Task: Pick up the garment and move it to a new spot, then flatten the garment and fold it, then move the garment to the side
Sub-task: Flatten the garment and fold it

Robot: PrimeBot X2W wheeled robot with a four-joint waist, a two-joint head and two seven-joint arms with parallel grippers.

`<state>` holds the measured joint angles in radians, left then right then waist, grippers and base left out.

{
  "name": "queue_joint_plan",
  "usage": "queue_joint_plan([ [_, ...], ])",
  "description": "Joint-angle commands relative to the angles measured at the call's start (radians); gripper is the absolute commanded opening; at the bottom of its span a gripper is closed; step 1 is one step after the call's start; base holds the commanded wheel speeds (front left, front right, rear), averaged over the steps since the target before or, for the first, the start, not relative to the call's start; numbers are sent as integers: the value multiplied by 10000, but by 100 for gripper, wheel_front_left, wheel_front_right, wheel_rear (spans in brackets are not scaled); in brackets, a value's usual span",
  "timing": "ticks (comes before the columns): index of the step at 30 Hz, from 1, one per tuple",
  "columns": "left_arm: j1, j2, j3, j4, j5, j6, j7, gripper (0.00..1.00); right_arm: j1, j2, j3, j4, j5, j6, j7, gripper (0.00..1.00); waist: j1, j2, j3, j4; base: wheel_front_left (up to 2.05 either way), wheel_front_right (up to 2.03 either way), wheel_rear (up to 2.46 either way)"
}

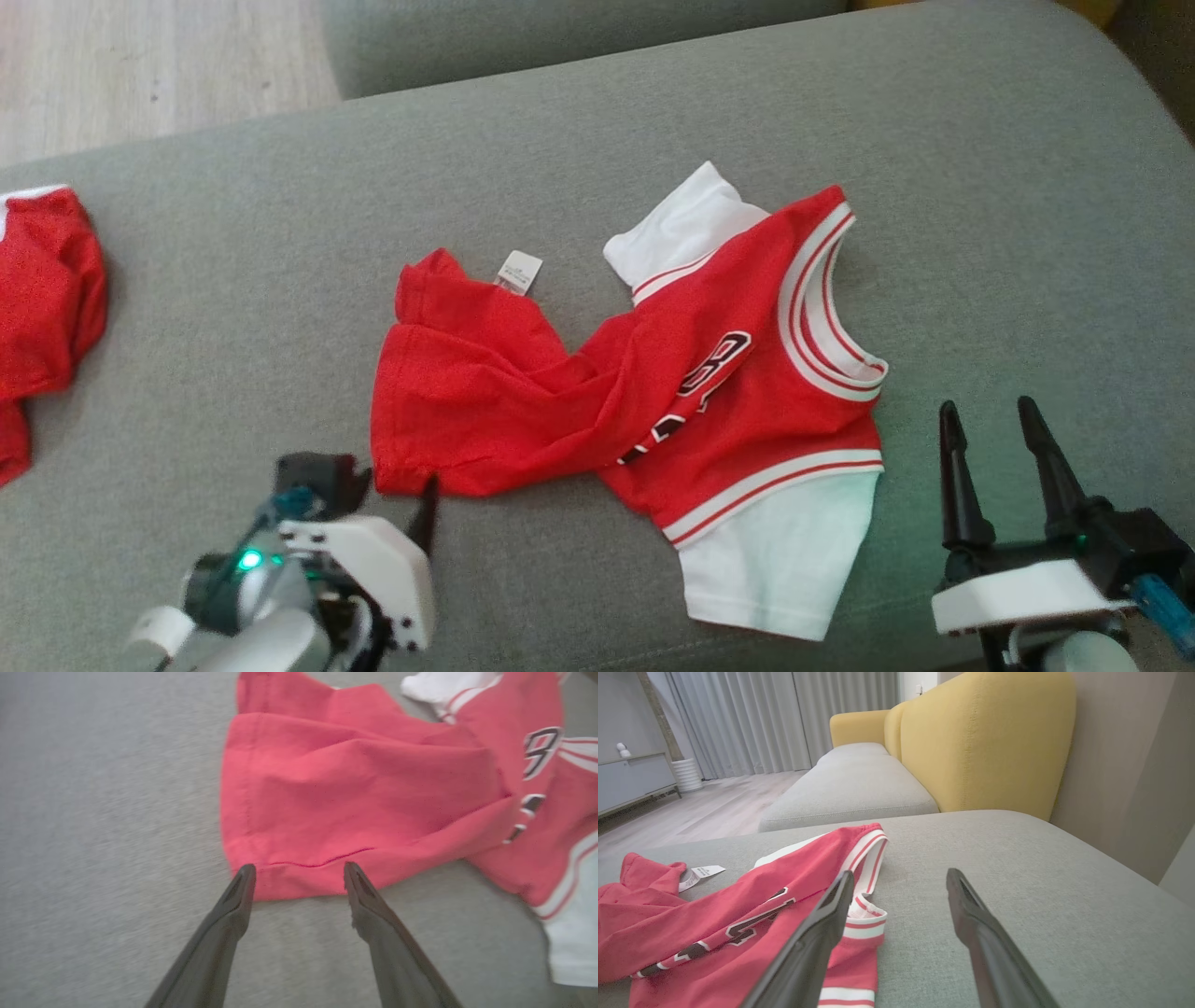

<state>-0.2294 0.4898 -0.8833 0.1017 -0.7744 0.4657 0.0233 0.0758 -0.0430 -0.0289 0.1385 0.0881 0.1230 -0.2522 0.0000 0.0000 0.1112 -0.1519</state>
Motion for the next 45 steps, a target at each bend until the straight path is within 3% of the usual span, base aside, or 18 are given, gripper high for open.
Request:
queue_joint_plan([
  [1,-355,246,566,-35,-165,31,-148,100,-229,-72,312,-346,-5,77,-95,100,0,0,69,85,0,0,0],
  [18,-1551,-679,807,3134,-536,-1092,-734,100,-445,-72,361,-320,-107,77,-95,100,0,0,457,-21,0,0,0],
  [19,-1550,-696,776,3182,-555,-1169,-723,57,-432,-72,356,-318,-108,77,-95,100,0,0,445,-23,0,0,0],
  [21,-1542,-730,731,3214,-584,-1289,-729,0,-417,-72,330,-313,-105,77,-95,100,0,0,419,-10,0,0,0],
  [26,-1488,-761,520,2932,-631,-1668,-645,0,-335,-72,232,-288,-113,77,-95,100,0,0,240,150,0,0,0],
  [31,-1279,-626,752,1968,-864,-1652,-780,0,-234,-72,216,-268,-127,77,-95,100,0,0,67,302,0,0,0],
  [45,-1037,1033,2435,-5587,-1562,-776,-476,0,-82,-72,247,-294,-228,77,-95,100,0,0,-311,776,0,0,0],
])
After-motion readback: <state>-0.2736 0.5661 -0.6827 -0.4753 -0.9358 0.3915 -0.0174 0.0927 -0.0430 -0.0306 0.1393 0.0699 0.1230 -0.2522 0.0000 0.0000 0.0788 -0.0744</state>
